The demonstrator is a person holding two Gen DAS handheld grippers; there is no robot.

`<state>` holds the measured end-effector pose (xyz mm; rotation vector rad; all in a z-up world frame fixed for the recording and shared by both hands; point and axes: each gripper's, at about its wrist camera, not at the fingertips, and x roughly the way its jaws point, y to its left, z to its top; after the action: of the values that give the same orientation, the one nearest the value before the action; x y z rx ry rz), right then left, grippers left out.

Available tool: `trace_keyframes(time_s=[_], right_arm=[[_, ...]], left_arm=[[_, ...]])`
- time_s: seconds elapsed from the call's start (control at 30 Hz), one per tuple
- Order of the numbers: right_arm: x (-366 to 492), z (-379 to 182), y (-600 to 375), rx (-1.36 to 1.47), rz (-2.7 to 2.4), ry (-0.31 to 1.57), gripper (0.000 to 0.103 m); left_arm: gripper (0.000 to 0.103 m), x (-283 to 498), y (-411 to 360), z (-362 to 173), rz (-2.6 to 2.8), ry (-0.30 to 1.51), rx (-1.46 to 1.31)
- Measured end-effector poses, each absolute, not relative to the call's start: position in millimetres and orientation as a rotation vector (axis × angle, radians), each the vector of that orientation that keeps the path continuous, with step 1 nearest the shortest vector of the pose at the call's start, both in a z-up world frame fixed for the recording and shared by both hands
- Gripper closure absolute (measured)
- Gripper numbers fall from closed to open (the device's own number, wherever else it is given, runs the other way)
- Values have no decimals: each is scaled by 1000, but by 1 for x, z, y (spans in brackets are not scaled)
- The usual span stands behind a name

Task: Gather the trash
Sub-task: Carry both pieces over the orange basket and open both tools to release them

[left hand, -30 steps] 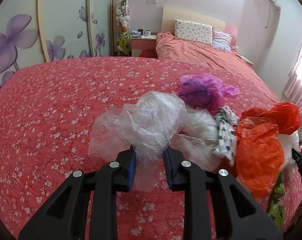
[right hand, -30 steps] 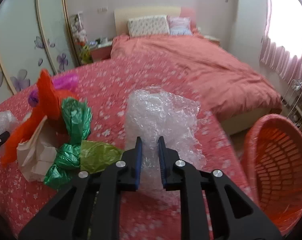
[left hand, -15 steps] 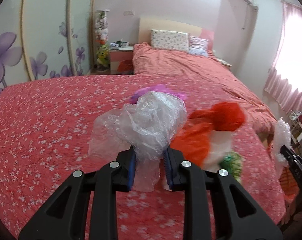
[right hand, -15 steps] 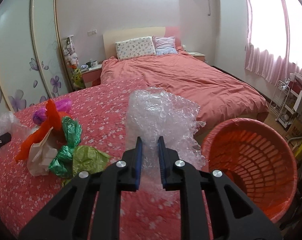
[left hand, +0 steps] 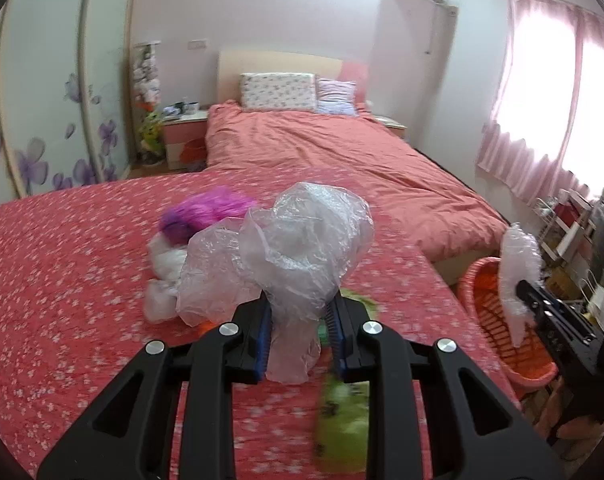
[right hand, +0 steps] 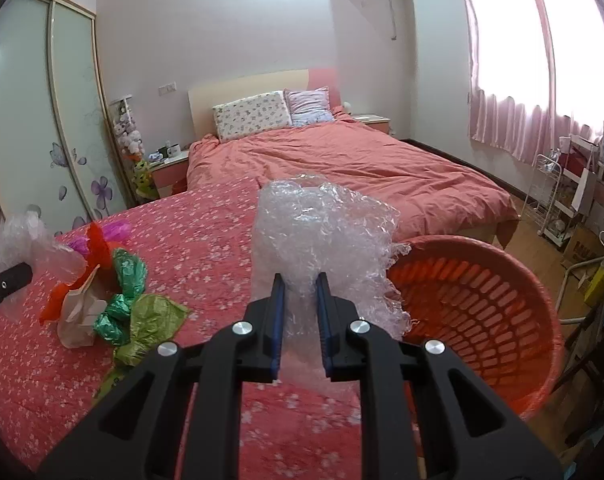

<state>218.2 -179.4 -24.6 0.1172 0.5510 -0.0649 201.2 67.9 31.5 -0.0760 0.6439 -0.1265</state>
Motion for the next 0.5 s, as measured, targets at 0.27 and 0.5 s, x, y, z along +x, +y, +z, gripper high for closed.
trace_keyframes(time_s=[0.27, 0.5], right_arm=[[205, -23, -210, 130, -119, 534, 87], [197, -24, -239, 149, -171, 524, 87]], left_arm=[[78, 203, 25, 28, -242, 655, -53], [78, 211, -13, 17, -320, 681, -39]])
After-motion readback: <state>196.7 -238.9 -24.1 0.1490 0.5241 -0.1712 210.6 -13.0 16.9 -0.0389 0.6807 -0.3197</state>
